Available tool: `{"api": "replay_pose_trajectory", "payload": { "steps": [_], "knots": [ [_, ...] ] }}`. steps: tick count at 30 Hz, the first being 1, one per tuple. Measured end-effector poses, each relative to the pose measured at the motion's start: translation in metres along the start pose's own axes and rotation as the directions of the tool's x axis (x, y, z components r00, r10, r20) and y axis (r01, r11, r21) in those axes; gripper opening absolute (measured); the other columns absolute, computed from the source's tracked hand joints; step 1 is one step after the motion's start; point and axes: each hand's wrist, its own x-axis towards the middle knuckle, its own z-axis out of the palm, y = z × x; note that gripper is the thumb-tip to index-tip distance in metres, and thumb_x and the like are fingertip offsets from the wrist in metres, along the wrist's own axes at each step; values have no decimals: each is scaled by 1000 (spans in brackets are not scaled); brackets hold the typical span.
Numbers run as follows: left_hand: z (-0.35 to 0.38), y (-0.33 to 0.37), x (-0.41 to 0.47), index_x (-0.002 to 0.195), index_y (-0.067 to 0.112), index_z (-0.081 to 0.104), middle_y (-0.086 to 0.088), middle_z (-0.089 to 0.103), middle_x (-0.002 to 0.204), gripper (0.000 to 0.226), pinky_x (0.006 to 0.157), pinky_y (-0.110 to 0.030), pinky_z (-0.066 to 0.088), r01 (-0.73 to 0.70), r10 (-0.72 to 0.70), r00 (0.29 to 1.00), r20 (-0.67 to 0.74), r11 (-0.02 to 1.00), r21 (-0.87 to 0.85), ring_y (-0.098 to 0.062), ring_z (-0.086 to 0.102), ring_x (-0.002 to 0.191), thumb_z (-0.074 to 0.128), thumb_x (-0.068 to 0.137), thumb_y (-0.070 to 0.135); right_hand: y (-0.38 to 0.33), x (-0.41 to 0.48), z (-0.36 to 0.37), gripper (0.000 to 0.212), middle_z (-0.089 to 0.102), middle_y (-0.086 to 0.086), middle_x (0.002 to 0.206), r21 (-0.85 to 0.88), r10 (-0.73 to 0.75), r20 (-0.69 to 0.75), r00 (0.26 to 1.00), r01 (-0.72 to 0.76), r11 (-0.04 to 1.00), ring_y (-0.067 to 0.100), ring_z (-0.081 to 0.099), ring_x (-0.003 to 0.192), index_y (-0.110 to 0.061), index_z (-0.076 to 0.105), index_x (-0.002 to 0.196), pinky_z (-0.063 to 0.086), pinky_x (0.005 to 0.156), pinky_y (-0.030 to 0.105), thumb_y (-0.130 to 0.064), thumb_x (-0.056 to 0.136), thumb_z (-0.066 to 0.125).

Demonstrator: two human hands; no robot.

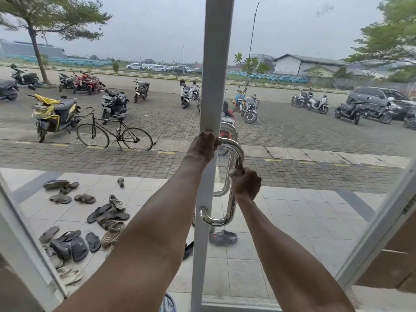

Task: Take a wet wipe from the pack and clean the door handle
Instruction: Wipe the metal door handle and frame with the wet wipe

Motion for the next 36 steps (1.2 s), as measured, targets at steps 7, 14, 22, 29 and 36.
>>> {"api": "replay_pose_trajectory", "payload": {
  "steps": [7, 14, 22, 29, 36],
  "knots": [
    [6, -4, 0, 110, 3, 60, -16, 70, 108, 22, 89, -35, 52, -8, 9, 999, -33, 1000, 13, -31, 66, 101, 64, 89, 8, -23, 18, -5, 17, 72, 13, 71, 22, -196, -126, 973, 200, 980, 32, 67, 67, -14, 73, 76, 44, 58, 29, -30, 82, 68],
    [10, -7, 0, 113, 3, 60, -11, 67, 116, 25, 94, -40, 51, -45, 47, 998, -42, 998, 46, -29, 65, 106, 64, 88, 6, 16, -2, 8, 23, 72, 16, 75, 82, -31, -43, 999, 35, 996, 35, 66, 70, -10, 75, 78, 36, 57, 27, -32, 75, 74],
    [9, -1, -3, 117, 2, 58, -13, 67, 117, 31, 97, -37, 50, 9, -7, 999, -37, 1000, 29, -29, 64, 108, 62, 87, -1, 48, -20, 12, 27, 71, 19, 79, -21, 90, 107, 990, -88, 996, 37, 66, 77, -8, 74, 76, 42, 60, 32, -35, 76, 73],
    [15, -1, -6, 118, 1, 55, -13, 61, 123, 42, 95, -40, 50, 11, -6, 997, -74, 997, 72, -36, 62, 108, 54, 78, -13, 4, 3, 2, 17, 72, 14, 71, 53, -87, -90, 992, 92, 994, 32, 66, 66, -12, 75, 79, 34, 57, 24, -28, 76, 74],
    [18, -5, -5, 119, 2, 55, -12, 59, 127, 46, 94, -41, 51, -22, 30, 994, -105, 997, 76, -37, 62, 108, 52, 77, -15, 16, -2, 6, 26, 73, 13, 75, 41, -132, -98, 986, 136, 990, 34, 66, 69, -12, 73, 89, 47, 62, 31, -32, 74, 78]
  ]
}}
